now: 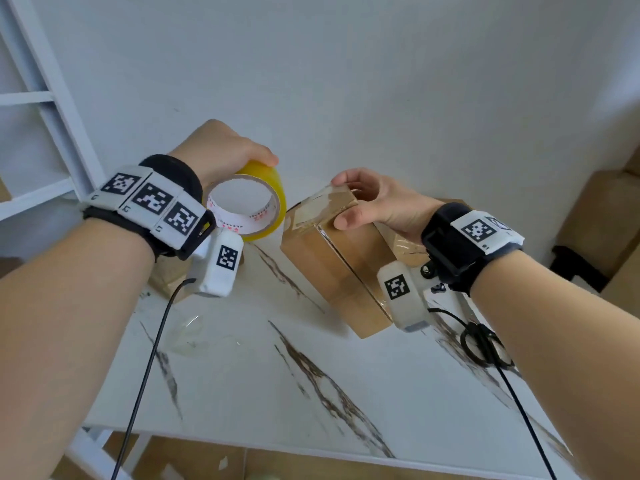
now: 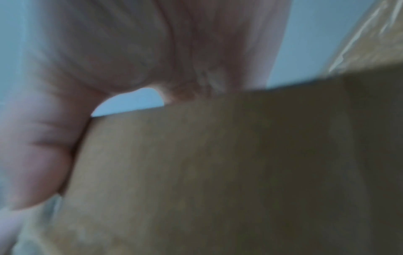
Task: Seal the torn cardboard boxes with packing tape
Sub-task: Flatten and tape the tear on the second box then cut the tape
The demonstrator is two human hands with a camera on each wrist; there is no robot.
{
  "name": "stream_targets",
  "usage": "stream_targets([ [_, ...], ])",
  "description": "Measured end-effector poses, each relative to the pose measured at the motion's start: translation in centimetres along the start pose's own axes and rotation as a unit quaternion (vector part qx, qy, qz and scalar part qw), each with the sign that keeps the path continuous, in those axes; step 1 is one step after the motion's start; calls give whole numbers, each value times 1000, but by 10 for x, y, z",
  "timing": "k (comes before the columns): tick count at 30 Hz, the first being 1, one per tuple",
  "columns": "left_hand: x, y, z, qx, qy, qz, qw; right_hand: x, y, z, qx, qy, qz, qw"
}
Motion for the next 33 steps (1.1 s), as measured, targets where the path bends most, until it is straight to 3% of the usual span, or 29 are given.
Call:
stream_targets([
  [7,-12,-19,13,25,-24,-3,999,-20,8,4,-52,-27,-26,998],
  [13,-19,-28,23,37,-30,-24,999,-31,15,5,-62,-109,-16,992],
  [26,-30,-34,11,-47,32,-123,991,-33,21,21,89,-112,-3,990],
  [33,-25,-38,1,3,79,-132,988,-61,47,50,136,-166,77,974],
])
Point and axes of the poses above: each hand's wrist, its own x-axis towards the middle knuckle, its own y-axis out of the back of the hand, z = x × y, the point moved 6 cm from there along x, towards the middle knuckle, and after that the axes turned 15 degrees about -x, right-handed, at the moved point
